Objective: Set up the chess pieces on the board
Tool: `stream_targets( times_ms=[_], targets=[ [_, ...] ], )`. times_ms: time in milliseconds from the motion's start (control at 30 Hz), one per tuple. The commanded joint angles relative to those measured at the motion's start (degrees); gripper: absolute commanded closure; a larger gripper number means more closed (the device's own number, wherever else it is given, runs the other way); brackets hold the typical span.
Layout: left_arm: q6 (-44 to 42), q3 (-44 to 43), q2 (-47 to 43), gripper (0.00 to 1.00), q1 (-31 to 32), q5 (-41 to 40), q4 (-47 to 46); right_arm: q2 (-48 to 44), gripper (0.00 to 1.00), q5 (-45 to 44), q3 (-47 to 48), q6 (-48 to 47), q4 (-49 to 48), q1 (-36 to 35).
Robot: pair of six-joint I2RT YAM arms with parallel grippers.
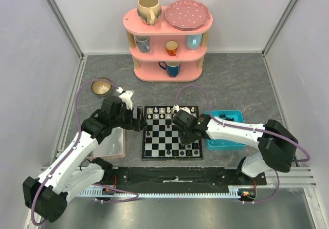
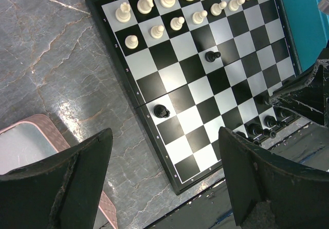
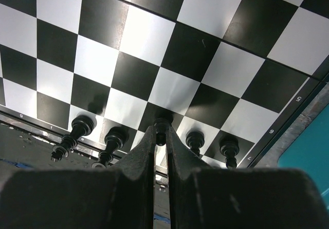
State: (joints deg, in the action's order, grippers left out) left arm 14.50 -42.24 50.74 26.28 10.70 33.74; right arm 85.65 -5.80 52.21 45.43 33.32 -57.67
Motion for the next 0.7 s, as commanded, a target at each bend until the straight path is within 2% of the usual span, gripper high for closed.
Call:
stream_targets(
  times_ms=[0,467,667],
  targets=[
    [-1.76,-0.12,-0.12,0.11,0.26,1.17,-1.74,-0.57,0.85,0.53,-0.09,0.36,0.52,-0.43],
    [-1.76,-0.12,-0.03,0.11,0.26,1.17,-1.83,0.66,0.84,0.88,0.53,0.19,0.08,-0.87],
    [-1.76,-0.12,-0.03,0.11,0.26,1.17,-1.83,0.84,0.78,0.62,0.44,0.54,-0.10,-0.95]
  ],
)
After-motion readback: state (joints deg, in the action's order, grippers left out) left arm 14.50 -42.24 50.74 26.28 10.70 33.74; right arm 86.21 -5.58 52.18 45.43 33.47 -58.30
